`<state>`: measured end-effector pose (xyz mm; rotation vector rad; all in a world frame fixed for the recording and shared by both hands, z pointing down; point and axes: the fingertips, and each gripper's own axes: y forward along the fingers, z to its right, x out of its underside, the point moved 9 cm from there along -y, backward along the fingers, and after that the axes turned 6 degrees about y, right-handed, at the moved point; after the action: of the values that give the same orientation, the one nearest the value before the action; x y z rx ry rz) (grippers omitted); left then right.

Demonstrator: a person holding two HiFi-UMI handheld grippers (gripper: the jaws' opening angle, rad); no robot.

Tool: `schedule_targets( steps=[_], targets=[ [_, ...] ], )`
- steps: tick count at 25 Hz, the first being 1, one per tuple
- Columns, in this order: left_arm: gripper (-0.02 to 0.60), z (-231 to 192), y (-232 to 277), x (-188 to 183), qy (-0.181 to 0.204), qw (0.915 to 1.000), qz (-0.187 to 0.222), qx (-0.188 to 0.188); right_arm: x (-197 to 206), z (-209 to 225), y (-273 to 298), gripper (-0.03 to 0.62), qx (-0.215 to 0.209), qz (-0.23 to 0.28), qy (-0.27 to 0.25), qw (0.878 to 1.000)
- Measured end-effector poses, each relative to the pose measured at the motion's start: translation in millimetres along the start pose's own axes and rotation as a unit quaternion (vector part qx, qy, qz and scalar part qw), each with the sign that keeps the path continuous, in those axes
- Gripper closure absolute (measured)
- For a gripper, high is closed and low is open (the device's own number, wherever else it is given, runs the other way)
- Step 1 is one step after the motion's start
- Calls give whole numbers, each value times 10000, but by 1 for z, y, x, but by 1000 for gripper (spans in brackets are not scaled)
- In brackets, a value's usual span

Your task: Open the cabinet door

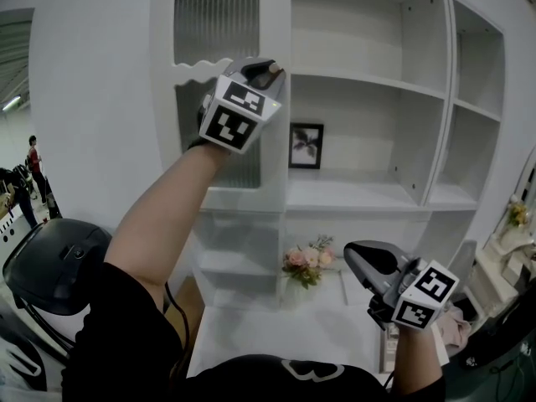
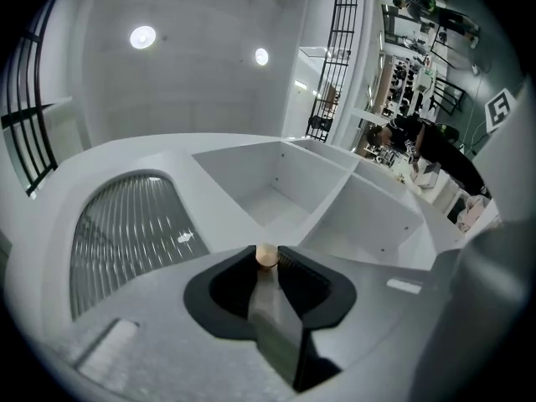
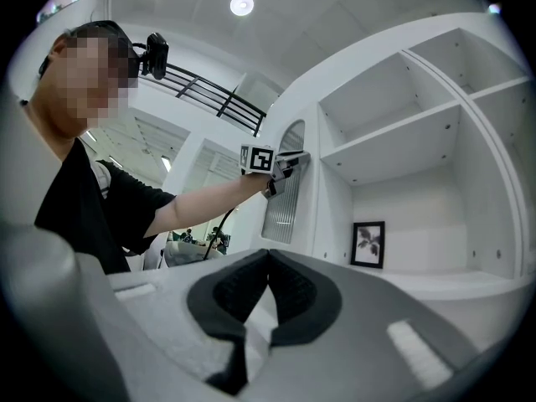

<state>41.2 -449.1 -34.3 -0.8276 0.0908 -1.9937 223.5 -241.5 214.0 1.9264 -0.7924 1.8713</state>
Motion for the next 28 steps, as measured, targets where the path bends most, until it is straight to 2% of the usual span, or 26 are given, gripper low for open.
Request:
schedule_targets(
  steps=[16, 21, 28],
  targets=[
    [502, -13, -47, -19, -590, 9964, 470, 392, 3, -29, 27, 592, -210, -63, -8, 9998],
    [503, -17, -68, -27, -651, 9946, 604, 535, 2, -41, 38, 592, -355, -109, -52, 9993],
    [505, -28, -100, -35, -863, 9890, 918, 769, 0, -55, 48, 592, -467, -117, -100, 9988]
  ],
)
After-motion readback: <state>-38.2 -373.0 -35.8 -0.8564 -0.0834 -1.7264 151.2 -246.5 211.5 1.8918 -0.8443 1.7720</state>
